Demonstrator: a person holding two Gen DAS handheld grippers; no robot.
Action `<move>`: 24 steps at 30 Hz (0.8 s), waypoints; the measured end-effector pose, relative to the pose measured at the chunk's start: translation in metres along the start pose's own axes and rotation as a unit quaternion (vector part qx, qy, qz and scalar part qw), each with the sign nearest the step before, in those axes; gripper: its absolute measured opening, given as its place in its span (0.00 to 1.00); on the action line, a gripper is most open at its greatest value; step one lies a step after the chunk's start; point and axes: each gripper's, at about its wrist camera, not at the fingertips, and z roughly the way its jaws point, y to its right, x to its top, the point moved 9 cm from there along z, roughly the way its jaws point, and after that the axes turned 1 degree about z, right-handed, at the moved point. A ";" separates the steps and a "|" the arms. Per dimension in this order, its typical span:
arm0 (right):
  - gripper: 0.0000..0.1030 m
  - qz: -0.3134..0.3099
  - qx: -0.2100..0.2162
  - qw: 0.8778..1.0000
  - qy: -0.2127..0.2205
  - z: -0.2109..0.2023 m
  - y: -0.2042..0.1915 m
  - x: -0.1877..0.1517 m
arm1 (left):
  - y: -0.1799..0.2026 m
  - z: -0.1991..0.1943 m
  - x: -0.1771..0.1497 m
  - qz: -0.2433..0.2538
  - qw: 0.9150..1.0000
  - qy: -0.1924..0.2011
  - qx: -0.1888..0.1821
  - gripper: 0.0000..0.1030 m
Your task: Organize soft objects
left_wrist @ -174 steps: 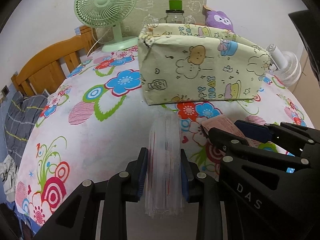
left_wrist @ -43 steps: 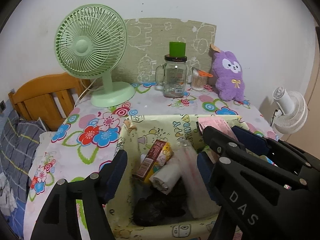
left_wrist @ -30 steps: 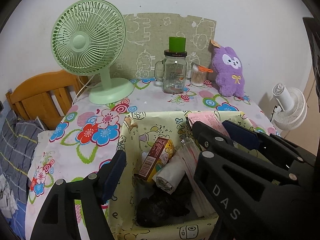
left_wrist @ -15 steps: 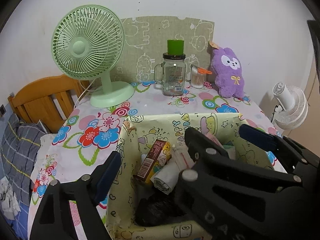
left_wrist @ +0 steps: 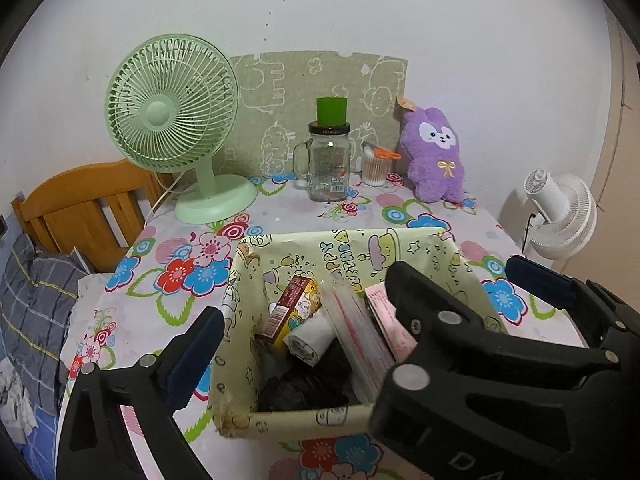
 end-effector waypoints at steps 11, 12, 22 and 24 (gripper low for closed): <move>0.96 0.005 -0.016 1.000 0.024 -0.040 0.008 -0.005 | -0.001 -0.033 -0.004 -0.006 1.000 0.021 -0.001 1.00; 0.96 0.006 -0.017 0.999 0.026 -0.044 0.009 -0.005 | -0.002 -0.035 -0.004 -0.007 1.000 0.023 0.000 1.00; 0.97 0.010 -0.031 0.998 0.051 -0.084 0.015 -0.011 | -0.009 -0.072 -0.010 -0.011 0.999 0.048 0.006 1.00; 0.97 0.012 -0.034 0.998 0.055 -0.091 0.016 -0.013 | -0.011 -0.078 -0.011 -0.011 0.999 0.052 0.008 1.00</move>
